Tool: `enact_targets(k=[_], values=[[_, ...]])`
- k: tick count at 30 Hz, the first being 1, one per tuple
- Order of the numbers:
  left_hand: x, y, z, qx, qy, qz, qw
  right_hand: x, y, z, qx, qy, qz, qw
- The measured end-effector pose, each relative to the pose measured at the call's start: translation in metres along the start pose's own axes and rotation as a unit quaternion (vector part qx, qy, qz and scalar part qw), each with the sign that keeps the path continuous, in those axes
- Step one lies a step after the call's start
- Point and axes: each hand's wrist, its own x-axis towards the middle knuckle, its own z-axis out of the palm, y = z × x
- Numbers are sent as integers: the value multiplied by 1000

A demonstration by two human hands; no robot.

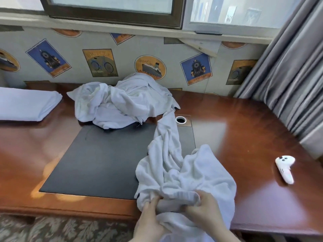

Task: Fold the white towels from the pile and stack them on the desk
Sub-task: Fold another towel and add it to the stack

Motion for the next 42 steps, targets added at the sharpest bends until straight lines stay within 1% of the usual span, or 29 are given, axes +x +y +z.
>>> enact_targets(k=[1, 2, 3, 4, 6, 7, 8, 10, 11, 12, 14, 16, 17, 18, 19, 21, 22, 24, 25, 26, 27, 29, 30, 31, 32, 35, 38, 40, 42], values=[[-1, 4, 3, -23, 36, 1, 999, 5, 3, -5, -8, 89, -46, 995], [-2, 10, 3, -31, 69, -8, 997, 10, 8, -7, -48, 139, -76, 986], [-1, 16, 6, -36, 112, -14, 993, 15, 12, -9, -117, 146, -75, 979], [0, 23, 11, -36, 128, -24, 991, 19, 18, -13, -186, 128, -41, 973], [10, 35, 25, -58, 133, -41, 989, 28, 30, -21, -204, 88, 34, 974], [15, 42, 33, -57, 128, -55, 989, 33, 37, -26, -194, 89, 30, 976], [20, 51, 40, -60, 103, -83, 989, 35, 41, -32, -149, 91, 38, 984], [31, 72, 53, -131, 36, -121, 983, 41, 40, -56, 5, 100, 84, 991], [36, 88, 61, -193, 8, -120, 974, 48, 41, -72, 109, 88, 137, 981], [38, 109, 69, -253, -21, -110, 961, 52, 44, -88, 245, 84, 180, 949], [46, 164, 83, -326, -69, -46, 942, 50, 45, -128, 466, 141, 189, 853], [61, 234, 90, -321, -113, 52, 939, 42, 39, -176, 550, 242, 134, 788], [64, 271, 91, -315, -136, 115, 932, 40, 34, -202, 559, 284, 95, 774], [65, 303, 89, -314, -147, 181, 920, 37, 28, -227, 550, 314, 50, 772], [66, 331, 88, -334, -143, 243, 899, 34, 21, -250, 525, 323, 3, 788], [66, 358, 83, -346, -75, 312, 882, 34, 12, -278, 455, 284, -66, 841], [66, 356, 82, -346, -38, 311, 885, 37, 10, -283, 393, 264, -88, 876], [63, 326, 87, -314, 15, 235, 920, 46, 12, -281, 184, 213, -111, 953], [59, 302, 91, -279, 39, 185, 942, 52, 15, -274, 62, 164, -111, 978], [56, 277, 94, -232, 59, 136, 961, 58, 17, -268, -59, 106, -118, 986], [52, 255, 94, -174, 72, 100, 977, 63, 14, -263, -151, 52, -137, 978], [43, 226, 84, -55, 121, 52, 990, 70, -5, -257, -230, -14, -155, 961], [41, 219, 73, -32, 156, 31, 987, 72, -19, -254, -172, -36, -138, 975], [38, 215, 60, -37, 187, 18, 982, 76, -35, -249, -63, -55, -122, 989], [37, 213, 45, -49, 215, 12, 975, 81, -52, -243, 46, -58, -122, 990], [26, 209, -2, -87, 280, 14, 956, 82, -115, -215, 233, -30, -172, 957], [5, 193, -44, -132, 287, 24, 949, 65, -180, -184, 411, -90, -159, 893], [-10, 173, -63, -127, 277, 14, 952, 53, -218, -169, 510, -183, -131, 830], [-20, 147, -77, -129, 304, -25, 944, 43, -251, -154, 564, -280, -126, 767]])
